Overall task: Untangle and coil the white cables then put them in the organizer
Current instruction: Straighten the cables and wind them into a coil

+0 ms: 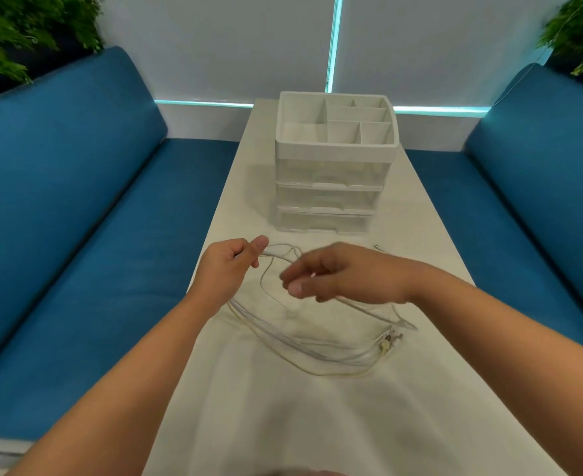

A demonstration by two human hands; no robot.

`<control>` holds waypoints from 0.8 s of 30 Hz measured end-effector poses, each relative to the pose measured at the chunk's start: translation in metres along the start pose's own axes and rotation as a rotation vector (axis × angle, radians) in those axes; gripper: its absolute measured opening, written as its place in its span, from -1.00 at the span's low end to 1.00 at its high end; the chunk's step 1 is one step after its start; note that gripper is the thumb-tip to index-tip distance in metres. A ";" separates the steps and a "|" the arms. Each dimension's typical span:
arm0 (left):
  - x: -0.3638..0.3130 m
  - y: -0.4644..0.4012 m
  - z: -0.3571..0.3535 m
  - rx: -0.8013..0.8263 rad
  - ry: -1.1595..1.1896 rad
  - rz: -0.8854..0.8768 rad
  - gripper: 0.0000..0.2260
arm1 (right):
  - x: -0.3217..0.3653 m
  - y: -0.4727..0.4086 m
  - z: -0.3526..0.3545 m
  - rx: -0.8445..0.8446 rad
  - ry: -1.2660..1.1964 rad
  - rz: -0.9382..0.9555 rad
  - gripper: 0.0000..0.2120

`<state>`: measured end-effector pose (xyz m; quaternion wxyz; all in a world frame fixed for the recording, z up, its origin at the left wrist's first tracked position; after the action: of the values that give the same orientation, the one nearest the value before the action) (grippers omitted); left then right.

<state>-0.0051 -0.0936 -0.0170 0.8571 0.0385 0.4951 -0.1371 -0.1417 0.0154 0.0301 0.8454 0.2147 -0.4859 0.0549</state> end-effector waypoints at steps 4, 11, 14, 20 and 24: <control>-0.003 0.000 -0.004 0.022 0.011 -0.015 -0.60 | 0.038 -0.032 0.025 -0.336 0.036 0.282 -0.77; -0.012 0.003 -0.007 0.034 0.047 -0.022 -0.59 | -0.013 -0.081 0.007 -0.097 0.183 0.071 -0.50; -0.007 0.003 -0.007 0.053 0.044 -0.015 -0.58 | -0.018 -0.080 0.009 -0.076 0.211 0.080 -0.76; -0.005 0.001 -0.011 0.098 0.059 -0.008 -0.56 | -0.016 -0.072 0.023 -0.153 0.228 0.143 -0.64; -0.001 0.001 -0.015 0.126 0.056 0.027 -0.56 | -0.016 -0.069 0.027 -0.103 0.287 0.162 -0.71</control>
<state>-0.0178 -0.0894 -0.0241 0.8405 0.1029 0.5087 -0.1553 -0.1508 -0.0564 0.0064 0.9088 0.1210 -0.3782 0.1278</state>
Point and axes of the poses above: each hand's wrist, its own y-axis away from the middle knuckle, its own z-axis out of the back of the hand, x = y × z, the point moved 9 cm from there along -y, towards the middle knuckle, and after that the axes turned 6 degrees about -y, right-handed, at the moved point
